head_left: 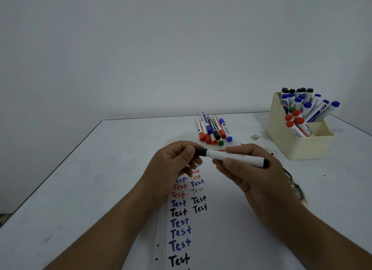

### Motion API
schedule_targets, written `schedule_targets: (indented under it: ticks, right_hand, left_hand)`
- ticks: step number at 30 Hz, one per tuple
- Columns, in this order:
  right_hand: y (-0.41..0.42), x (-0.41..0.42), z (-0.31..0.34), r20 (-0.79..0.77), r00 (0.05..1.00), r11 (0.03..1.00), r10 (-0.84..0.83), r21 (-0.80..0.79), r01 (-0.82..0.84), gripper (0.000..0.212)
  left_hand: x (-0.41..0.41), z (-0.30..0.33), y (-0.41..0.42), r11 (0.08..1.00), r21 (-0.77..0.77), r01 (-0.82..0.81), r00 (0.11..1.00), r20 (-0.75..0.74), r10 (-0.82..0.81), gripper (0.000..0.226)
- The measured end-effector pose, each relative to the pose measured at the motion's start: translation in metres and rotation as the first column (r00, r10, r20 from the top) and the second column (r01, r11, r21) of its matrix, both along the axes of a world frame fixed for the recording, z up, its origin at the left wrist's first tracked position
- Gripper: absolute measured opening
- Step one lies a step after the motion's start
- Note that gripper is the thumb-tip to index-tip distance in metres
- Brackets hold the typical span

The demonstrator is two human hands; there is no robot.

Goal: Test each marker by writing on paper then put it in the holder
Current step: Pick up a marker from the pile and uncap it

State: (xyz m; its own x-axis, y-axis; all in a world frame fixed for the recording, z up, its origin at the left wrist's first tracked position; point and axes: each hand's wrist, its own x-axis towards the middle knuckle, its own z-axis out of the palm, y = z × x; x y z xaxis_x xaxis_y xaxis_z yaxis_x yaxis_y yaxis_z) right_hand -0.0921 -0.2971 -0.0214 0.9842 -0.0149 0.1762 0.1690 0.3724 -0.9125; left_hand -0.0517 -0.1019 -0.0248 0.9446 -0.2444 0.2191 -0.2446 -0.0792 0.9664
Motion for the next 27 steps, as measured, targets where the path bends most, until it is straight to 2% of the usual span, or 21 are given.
schedule_targets:
  ticks: [3,5,12,15,20,24,27]
  right_hand:
    - [0.000,0.002,-0.001,0.001,1.000,1.000,-0.004,0.009,0.004,0.066]
    - [0.000,0.003,-0.002,-0.007,1.000,1.000,0.006,0.011,-0.006,0.069]
    - [0.000,0.000,-0.005,0.034,0.999,0.999,0.001,-0.034,0.000,0.053]
    - [-0.002,0.000,-0.005,0.031,0.999,0.999,-0.022,-0.039,0.023,0.036]
    - [0.001,0.001,-0.006,0.042,0.997,0.994,-0.070,-0.076,0.073,0.034]
    - [0.004,0.005,-0.005,0.052,0.991,0.977,-0.123,-0.169,0.130,0.032]
    - [0.003,0.006,-0.008,0.086,0.981,0.919,-0.174,-0.344,0.193,0.021]
  left_hand:
    - [0.000,0.000,0.002,0.999,-0.042,0.031,0.999,-0.016,-0.032,0.028]
    - [0.001,0.001,0.004,0.997,-0.037,0.061,0.998,-0.012,-0.061,0.032]
    - [-0.001,0.000,-0.001,0.999,0.021,0.037,0.999,0.033,-0.037,0.023]
    - [-0.001,0.000,-0.002,0.999,0.045,0.027,0.998,0.051,-0.030,0.024]
    - [0.000,-0.001,-0.002,0.999,0.044,0.018,0.999,0.032,-0.019,0.026]
    - [0.003,-0.003,0.000,0.979,0.192,-0.075,0.993,0.108,0.055,0.031]
    - [0.011,-0.005,0.007,0.908,0.352,-0.228,0.966,0.200,0.165,0.038]
